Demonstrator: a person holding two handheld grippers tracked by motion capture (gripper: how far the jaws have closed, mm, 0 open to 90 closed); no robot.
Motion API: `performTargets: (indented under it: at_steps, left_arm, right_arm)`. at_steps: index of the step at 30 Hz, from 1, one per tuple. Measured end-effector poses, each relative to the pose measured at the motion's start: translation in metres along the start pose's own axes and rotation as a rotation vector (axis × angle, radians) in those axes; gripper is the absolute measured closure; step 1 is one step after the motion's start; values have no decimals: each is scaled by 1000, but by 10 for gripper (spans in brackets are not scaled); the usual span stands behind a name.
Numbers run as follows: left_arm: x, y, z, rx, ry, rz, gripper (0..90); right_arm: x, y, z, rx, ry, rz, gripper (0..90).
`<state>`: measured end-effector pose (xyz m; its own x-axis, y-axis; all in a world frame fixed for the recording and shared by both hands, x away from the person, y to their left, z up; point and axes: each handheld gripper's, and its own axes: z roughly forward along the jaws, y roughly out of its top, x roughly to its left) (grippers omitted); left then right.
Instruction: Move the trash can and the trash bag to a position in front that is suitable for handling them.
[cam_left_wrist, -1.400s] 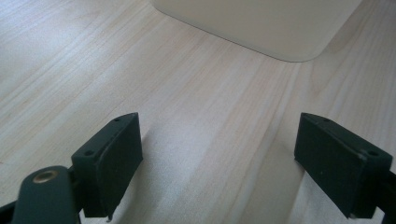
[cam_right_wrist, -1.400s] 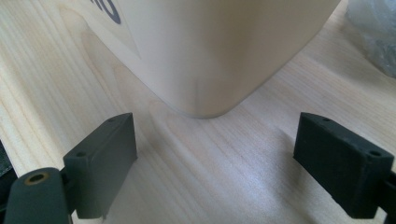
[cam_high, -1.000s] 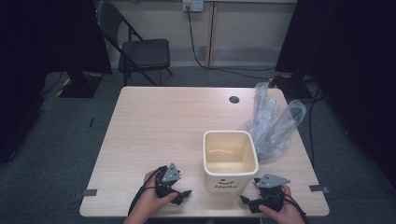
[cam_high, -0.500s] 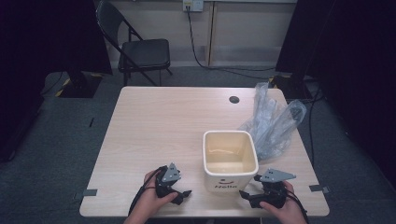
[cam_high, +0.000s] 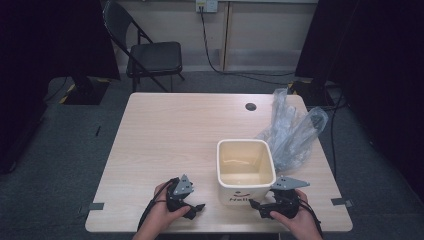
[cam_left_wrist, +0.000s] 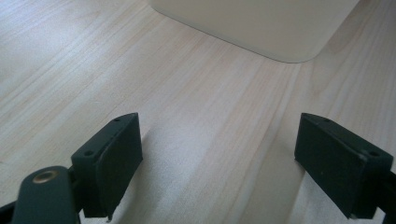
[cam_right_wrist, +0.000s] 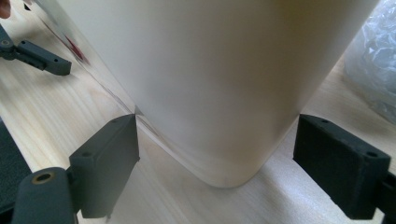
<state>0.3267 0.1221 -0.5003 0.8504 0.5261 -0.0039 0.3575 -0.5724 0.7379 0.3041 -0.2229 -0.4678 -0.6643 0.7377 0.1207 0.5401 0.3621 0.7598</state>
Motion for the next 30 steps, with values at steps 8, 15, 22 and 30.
performTargets:
  at_steps: [8, 15, 22, 30]
  left_arm:
    - [0, 0, 0, -1, 0, -1, 143]
    - [0, 0, 0, 0, 1, 0, 143]
    - [0, 0, 0, -1, 1, -1, 143]
    - [0, 0, 0, 0, 1, -1, 143]
  right_arm:
    - [6, 1, 7, -11, -22, 56, 145]
    - [9, 4, 11, -16, -32, 80, 142]
    - [11, 10, 20, -19, -37, 102, 143]
    - [13, 21, 30, -10, -35, 90, 144]
